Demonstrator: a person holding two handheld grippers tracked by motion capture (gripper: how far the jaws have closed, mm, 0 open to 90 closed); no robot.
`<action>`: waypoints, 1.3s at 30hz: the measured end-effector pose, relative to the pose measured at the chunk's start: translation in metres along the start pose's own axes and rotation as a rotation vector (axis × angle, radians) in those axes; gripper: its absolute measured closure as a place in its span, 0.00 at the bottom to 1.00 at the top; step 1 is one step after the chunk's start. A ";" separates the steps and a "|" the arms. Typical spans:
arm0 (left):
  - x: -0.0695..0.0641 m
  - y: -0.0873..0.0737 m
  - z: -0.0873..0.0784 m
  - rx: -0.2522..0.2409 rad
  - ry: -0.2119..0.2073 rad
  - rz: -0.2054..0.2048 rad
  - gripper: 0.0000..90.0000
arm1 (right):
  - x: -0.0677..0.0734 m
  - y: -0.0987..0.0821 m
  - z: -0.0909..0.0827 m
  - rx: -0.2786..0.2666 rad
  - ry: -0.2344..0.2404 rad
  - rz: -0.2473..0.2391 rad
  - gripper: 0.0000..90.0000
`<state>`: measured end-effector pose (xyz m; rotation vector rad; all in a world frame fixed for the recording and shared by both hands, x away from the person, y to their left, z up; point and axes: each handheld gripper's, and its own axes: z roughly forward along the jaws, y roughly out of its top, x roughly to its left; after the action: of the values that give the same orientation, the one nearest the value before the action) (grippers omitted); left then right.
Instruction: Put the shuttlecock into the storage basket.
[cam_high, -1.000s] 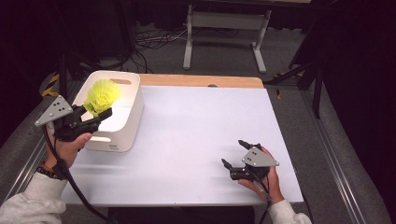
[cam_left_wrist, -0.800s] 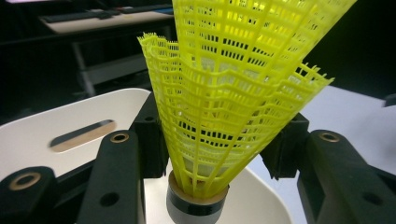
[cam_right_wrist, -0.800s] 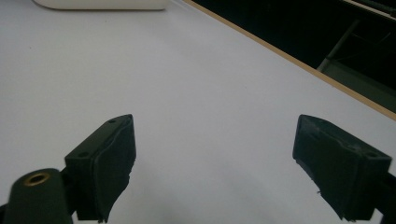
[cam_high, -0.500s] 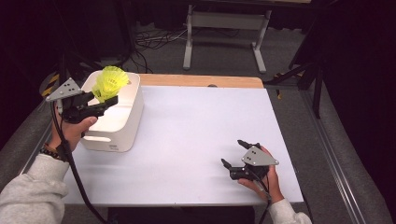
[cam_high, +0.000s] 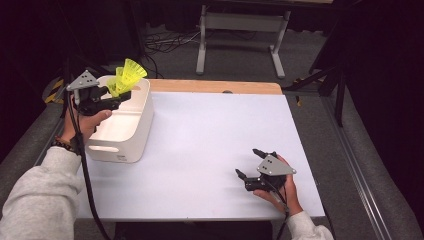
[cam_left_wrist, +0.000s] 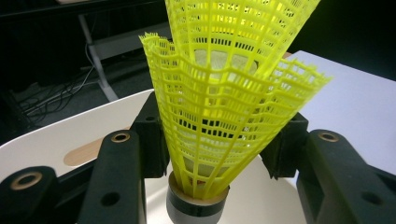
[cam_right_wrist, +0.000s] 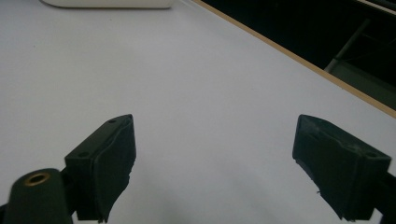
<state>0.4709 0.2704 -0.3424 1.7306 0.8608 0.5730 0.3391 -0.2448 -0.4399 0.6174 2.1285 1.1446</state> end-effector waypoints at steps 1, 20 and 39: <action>0.002 0.000 0.002 0.001 0.010 -0.003 0.58 | 0.000 0.000 0.001 0.001 0.000 -0.001 0.16; 0.033 -0.015 0.051 0.311 0.129 -0.072 0.59 | -0.002 0.000 0.005 0.005 0.031 -0.007 0.16; 0.032 -0.024 0.072 0.530 0.145 -0.047 0.51 | 0.000 0.001 0.009 0.019 0.061 -0.015 0.16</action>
<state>0.5371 0.2558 -0.3889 2.1535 1.2338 0.4671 0.3456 -0.2399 -0.4427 0.5804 2.1946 1.1499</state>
